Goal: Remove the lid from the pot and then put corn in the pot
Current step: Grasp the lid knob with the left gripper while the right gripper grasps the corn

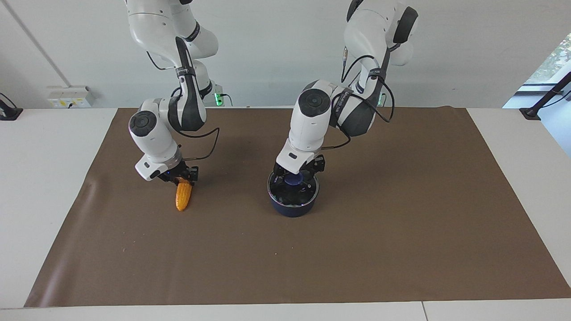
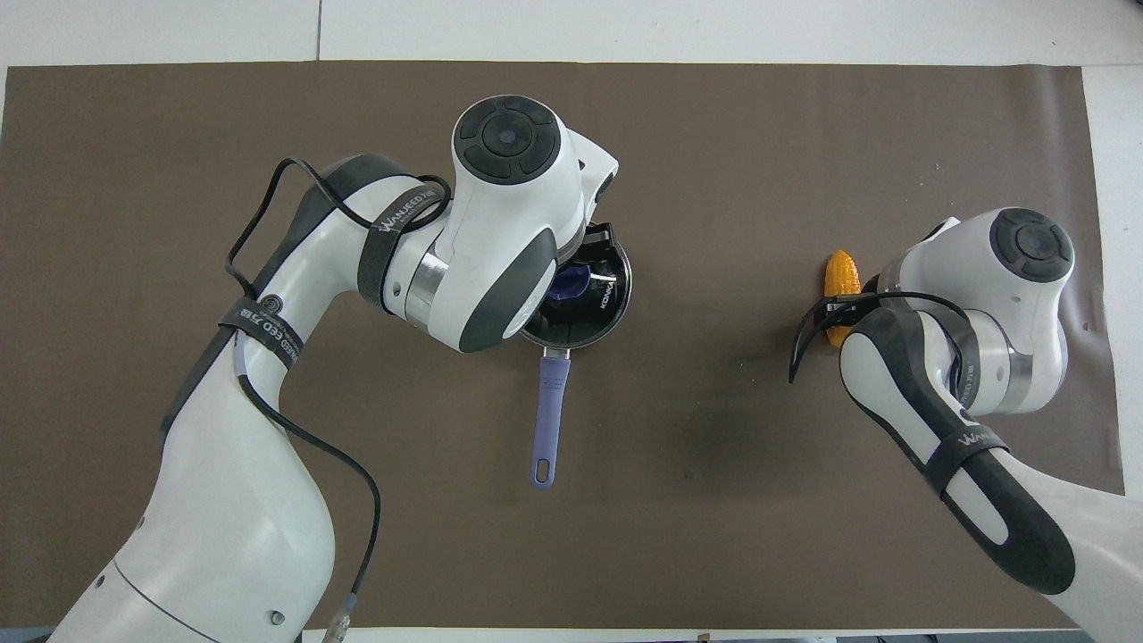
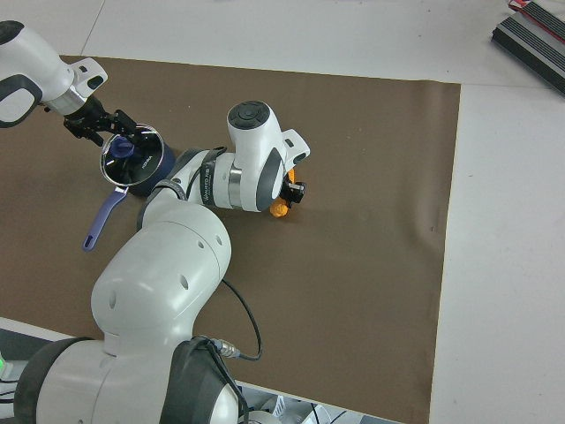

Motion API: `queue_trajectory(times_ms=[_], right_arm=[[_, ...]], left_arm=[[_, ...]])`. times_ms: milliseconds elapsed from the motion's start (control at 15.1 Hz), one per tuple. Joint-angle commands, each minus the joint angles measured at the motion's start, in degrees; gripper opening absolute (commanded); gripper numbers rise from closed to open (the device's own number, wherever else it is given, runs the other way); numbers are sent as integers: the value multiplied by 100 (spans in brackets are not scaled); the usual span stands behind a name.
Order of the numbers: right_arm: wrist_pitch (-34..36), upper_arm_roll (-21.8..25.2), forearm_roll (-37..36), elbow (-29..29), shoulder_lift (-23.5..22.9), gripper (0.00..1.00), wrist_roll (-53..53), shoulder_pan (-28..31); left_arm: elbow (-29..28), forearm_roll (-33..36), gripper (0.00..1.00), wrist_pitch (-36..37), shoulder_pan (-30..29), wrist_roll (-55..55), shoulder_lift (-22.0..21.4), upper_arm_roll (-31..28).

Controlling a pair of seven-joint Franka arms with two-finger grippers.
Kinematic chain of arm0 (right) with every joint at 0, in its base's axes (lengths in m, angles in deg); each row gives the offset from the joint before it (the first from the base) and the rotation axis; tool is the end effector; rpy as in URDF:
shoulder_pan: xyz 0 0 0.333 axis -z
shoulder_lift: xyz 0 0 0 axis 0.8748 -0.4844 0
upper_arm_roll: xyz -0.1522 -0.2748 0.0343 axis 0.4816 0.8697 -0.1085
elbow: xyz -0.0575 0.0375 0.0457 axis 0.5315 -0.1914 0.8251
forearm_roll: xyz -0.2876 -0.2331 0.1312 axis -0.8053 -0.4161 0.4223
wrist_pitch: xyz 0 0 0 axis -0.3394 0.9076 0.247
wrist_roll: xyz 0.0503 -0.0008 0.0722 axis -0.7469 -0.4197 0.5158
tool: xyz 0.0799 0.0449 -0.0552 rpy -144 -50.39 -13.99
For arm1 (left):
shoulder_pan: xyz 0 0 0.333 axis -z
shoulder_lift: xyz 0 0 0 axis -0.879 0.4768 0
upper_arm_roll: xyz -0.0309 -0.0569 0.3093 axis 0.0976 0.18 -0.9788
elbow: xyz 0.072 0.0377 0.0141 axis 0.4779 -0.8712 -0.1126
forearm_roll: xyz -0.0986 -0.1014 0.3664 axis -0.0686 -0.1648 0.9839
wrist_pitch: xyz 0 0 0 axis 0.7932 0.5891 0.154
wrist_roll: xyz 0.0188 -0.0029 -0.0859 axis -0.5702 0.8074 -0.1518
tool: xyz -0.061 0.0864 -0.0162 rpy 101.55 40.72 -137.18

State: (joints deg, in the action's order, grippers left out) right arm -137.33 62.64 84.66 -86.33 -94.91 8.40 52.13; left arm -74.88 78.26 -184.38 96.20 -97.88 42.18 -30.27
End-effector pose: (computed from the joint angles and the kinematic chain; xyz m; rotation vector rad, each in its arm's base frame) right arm 0.5530 0.0247 0.3035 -3.1215 0.0162 0.1006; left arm 0.5657 -0.4331 0.4253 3.0646 0.1025 -0.0464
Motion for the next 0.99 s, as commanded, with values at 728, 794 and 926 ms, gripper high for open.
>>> queue_trajectory(times_ms=[728, 794, 926], right_arm=[[2272, -30, 56, 1947, -20, 0, -115, -234], [2255, -30, 56, 1965, -20, 0, -167, -305], [2220, -30, 56, 1965, -20, 0, -430, -428]], left_arm=[[-135, 312, 100, -105, 250, -65, 40, -96], [-144, 320, 99, -96, 250, -65, 40, -105], [-135, 320, 94, -96, 250, -56, 40, -105]])
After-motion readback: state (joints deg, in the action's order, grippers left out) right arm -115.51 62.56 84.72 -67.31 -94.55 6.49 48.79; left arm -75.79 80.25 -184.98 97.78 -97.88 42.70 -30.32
